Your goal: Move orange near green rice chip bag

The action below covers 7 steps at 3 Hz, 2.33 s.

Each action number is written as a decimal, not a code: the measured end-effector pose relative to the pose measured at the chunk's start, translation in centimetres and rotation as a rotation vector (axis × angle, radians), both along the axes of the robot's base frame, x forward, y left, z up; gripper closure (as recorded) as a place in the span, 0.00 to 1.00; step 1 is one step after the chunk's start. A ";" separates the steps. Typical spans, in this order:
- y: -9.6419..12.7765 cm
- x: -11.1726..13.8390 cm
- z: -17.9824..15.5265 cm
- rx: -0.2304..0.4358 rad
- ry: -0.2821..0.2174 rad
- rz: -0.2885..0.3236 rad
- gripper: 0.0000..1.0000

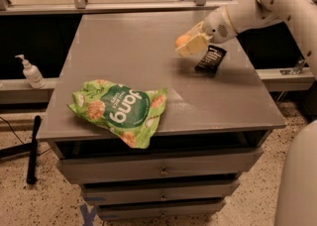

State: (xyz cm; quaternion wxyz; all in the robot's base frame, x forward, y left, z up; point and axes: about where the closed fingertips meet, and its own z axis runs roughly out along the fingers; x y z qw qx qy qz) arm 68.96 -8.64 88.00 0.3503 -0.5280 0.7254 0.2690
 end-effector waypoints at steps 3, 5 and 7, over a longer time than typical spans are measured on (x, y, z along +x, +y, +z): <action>-3.2 -16.6 -1.3 -0.022 0.035 0.327 1.00; 0.5 -21.5 -4.4 -0.040 -0.004 0.461 1.00; 3.4 -20.3 -4.0 -0.042 -0.103 0.417 1.00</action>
Offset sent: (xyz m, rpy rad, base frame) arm -0.1965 -0.0594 -0.0065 -0.0131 0.0716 0.3652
